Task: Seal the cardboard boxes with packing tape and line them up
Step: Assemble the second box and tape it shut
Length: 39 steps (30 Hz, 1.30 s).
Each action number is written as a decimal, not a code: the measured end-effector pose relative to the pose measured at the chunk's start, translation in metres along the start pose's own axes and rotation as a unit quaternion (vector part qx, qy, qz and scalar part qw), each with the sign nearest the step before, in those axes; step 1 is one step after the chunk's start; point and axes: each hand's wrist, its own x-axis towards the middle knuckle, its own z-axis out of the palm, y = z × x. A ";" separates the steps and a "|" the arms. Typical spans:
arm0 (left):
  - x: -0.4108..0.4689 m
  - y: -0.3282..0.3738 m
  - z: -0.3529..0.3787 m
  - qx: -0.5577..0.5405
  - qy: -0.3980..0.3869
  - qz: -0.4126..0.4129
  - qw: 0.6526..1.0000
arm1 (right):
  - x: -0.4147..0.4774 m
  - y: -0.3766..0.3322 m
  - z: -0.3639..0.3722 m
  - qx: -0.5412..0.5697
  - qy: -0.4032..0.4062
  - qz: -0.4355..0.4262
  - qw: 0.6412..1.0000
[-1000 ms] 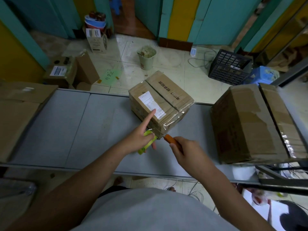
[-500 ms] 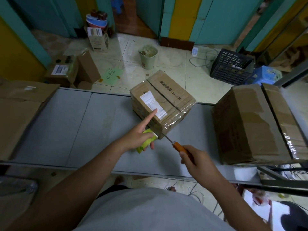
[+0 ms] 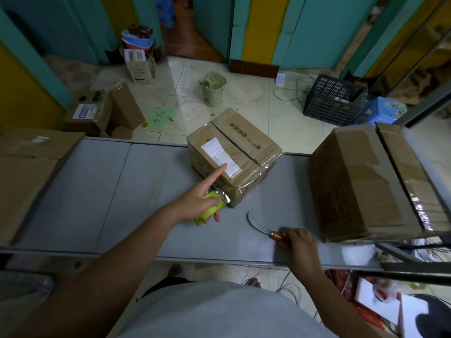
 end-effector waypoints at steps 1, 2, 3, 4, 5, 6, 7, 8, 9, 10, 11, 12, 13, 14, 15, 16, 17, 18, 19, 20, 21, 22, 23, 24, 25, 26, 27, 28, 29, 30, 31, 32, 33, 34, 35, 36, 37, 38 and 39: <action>0.000 -0.001 -0.001 0.005 -0.001 -0.001 1.000 | 0.002 -0.006 -0.005 -0.003 0.007 0.005 1.000; 0.000 -0.001 -0.002 0.013 -0.001 -0.001 1.000 | 0.006 -0.014 -0.012 0.006 0.025 -0.001 1.000; 0.000 -0.002 -0.002 0.025 -0.001 -0.001 1.000 | 0.011 -0.025 -0.021 0.027 0.054 -0.019 0.998; -0.001 -0.003 -0.003 0.041 -0.001 0.000 0.999 | 0.017 -0.039 -0.032 0.055 0.084 -0.047 0.994; -0.001 -0.004 -0.003 0.061 0.000 0.002 0.998 | 0.024 -0.055 -0.046 0.082 0.112 -0.077 0.987; -0.003 -0.005 -0.004 0.080 0.002 0.004 0.997 | 0.032 -0.073 -0.060 0.107 0.135 -0.108 0.979; -0.003 -0.005 -0.005 0.094 0.005 0.005 0.996 | 0.042 -0.091 -0.073 0.125 0.153 -0.136 0.971; -0.004 -0.006 -0.006 0.107 0.009 0.006 0.994 | 0.051 -0.108 -0.084 0.135 0.162 -0.160 0.964; -0.005 -0.008 -0.008 0.121 0.017 0.006 0.992 | 0.059 -0.122 -0.093 0.138 0.160 -0.178 0.961; -0.007 -0.010 -0.010 0.135 0.025 0.006 0.990 | 0.066 -0.134 -0.099 0.134 0.144 -0.189 0.962; -0.010 -0.013 -0.014 0.148 0.034 0.007 0.988 | 0.071 -0.142 -0.102 0.123 0.117 -0.195 0.966; -0.014 -0.018 -0.018 0.168 0.044 0.009 0.985 | 0.075 -0.146 -0.103 0.108 0.090 -0.198 0.970; -0.020 -0.024 -0.024 0.204 0.058 0.014 0.977 | 0.078 -0.147 -0.102 0.094 0.069 -0.197 0.973; -0.026 -0.031 -0.031 0.264 0.079 0.024 0.961 | 0.079 -0.147 -0.099 0.086 0.056 -0.194 0.976; -0.032 -0.039 -0.038 0.341 0.110 0.041 0.933 | 0.078 -0.146 -0.096 0.088 0.050 -0.190 0.977; -0.038 -0.047 -0.046 0.424 0.145 0.061 0.892 | 0.077 -0.146 -0.094 0.097 0.049 -0.185 0.977; -0.044 -0.056 -0.053 0.492 0.173 0.079 0.849 | 0.077 -0.146 -0.092 0.106 0.051 -0.180 0.977; -0.048 -0.065 -0.060 0.532 0.192 0.083 0.821 | 0.077 -0.145 -0.090 0.112 0.052 -0.178 0.976; -0.053 -0.075 -0.067 0.547 0.204 0.073 0.809 | 0.077 -0.145 -0.088 0.116 0.054 -0.175 0.976; -0.056 -0.082 -0.074 0.549 0.213 0.056 0.806 | 0.078 -0.145 -0.087 0.120 0.054 -0.172 0.976; -0.060 -0.089 -0.079 0.547 0.223 0.037 0.806 | 0.080 -0.145 -0.086 0.125 0.052 -0.168 0.977; -0.062 -0.095 -0.083 0.544 0.233 0.019 0.806 | 0.081 -0.146 -0.086 0.129 0.049 -0.164 0.977; -0.064 -0.099 -0.085 0.541 0.242 0.001 0.806 | 0.081 -0.146 -0.086 0.132 0.047 -0.162 0.977; -0.065 -0.103 -0.085 0.533 0.248 -0.016 0.809 | 0.082 -0.145 -0.086 0.134 0.047 -0.162 0.977; -0.065 -0.105 -0.083 0.520 0.253 -0.033 0.815 | 0.082 -0.145 -0.086 0.135 0.048 -0.162 0.976; -0.066 -0.107 -0.080 0.505 0.256 -0.051 0.823 | 0.081 -0.145 -0.086 0.135 0.049 -0.164 0.976; -0.066 -0.109 -0.077 0.489 0.257 -0.066 0.831 | 0.081 -0.145 -0.086 0.135 0.050 -0.165 0.976; -0.066 -0.111 -0.074 0.474 0.258 -0.078 0.838 | 0.080 -0.145 -0.086 0.134 0.050 -0.165 0.976; -0.066 -0.112 -0.072 0.460 0.261 -0.089 0.844 | 0.081 -0.145 -0.086 0.134 0.049 -0.165 0.976; -0.066 -0.112 -0.071 0.446 0.266 -0.098 0.849 | 0.081 -0.144 -0.087 0.135 0.048 -0.165 0.976; -0.066 -0.111 -0.070 0.432 0.273 -0.106 0.853 | 0.081 -0.144 -0.087 0.136 0.047 -0.166 0.976; -0.065 -0.108 -0.070 0.413 0.283 -0.110 0.858 | 0.082 -0.143 -0.088 0.137 0.046 -0.167 0.975; -0.065 -0.104 -0.070 0.389 0.297 -0.108 0.865 | 0.082 -0.143 -0.089 0.138 0.044 -0.169 0.975; -0.065 -0.097 -0.070 0.367 0.312 -0.095 0.871 | 0.082 -0.143 -0.090 0.139 0.044 -0.171 0.975; -0.063 -0.089 -0.069 0.358 0.323 -0.064 0.874 | 0.082 -0.142 -0.091 0.138 0.045 -0.173 0.974; -0.060 -0.078 -0.066 0.366 0.326 -0.014 0.872 | 0.082 -0.141 -0.091 0.136 0.046 -0.177 0.974; -0.055 -0.065 -0.062 0.383 0.326 0.046 0.863 | 0.082 -0.140 -0.091 0.133 0.046 -0.180 0.973; -0.047 -0.050 -0.057 0.398 0.320 0.104 0.854 | 0.083 -0.140 -0.091 0.132 0.045 -0.182 0.973; -0.036 -0.033 -0.051 0.409 0.302 0.155 0.847 | 0.084 -0.140 -0.091 0.132 0.044 -0.184 0.973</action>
